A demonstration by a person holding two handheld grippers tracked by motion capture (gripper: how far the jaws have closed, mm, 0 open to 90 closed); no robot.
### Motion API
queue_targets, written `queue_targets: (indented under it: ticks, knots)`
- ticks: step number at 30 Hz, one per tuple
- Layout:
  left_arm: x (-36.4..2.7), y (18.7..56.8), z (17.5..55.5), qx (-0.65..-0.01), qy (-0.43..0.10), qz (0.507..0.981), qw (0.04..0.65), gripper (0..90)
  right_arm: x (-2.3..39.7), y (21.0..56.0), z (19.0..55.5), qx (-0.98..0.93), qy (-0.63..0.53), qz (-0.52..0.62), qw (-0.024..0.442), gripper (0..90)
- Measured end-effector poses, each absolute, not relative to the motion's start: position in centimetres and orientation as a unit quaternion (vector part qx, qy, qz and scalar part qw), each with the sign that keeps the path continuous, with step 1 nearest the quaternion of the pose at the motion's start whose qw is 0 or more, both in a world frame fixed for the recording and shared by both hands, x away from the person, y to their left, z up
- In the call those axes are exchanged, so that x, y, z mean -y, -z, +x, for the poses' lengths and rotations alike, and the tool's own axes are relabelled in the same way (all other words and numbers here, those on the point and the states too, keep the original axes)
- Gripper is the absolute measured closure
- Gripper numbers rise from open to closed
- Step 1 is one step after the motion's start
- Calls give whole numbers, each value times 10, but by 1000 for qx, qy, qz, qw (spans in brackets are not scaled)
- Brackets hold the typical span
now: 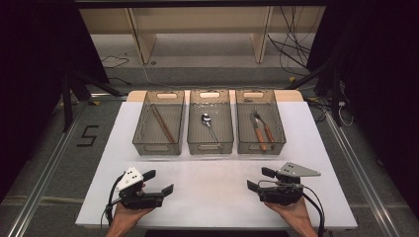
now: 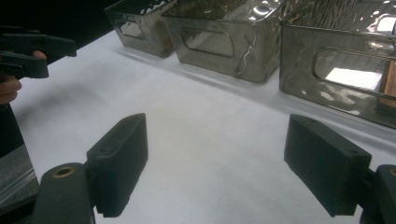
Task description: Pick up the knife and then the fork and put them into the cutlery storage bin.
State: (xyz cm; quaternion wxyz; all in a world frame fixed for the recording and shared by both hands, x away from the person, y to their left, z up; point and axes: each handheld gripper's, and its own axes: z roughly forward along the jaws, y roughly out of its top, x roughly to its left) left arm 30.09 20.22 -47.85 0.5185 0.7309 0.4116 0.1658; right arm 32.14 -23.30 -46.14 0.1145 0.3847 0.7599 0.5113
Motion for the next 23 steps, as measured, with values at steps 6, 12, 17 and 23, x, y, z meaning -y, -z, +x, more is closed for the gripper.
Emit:
queue_targets:
  ticks: [6,12,17,23]
  knots:
    - [-202,479,301,-412,-166,731,519,118,233,462,321,-759,-514,382,117,217]
    - [-202,478,301,-411,-166,731,519,118,233,462,321,-759,-515,382,118,216]
    - [-202,478,301,-411,-166,731,519,118,232,461,320,-759,-514,381,119,216]
    - [-202,478,301,-411,-166,731,519,118,233,461,320,-758,-515,381,119,217]
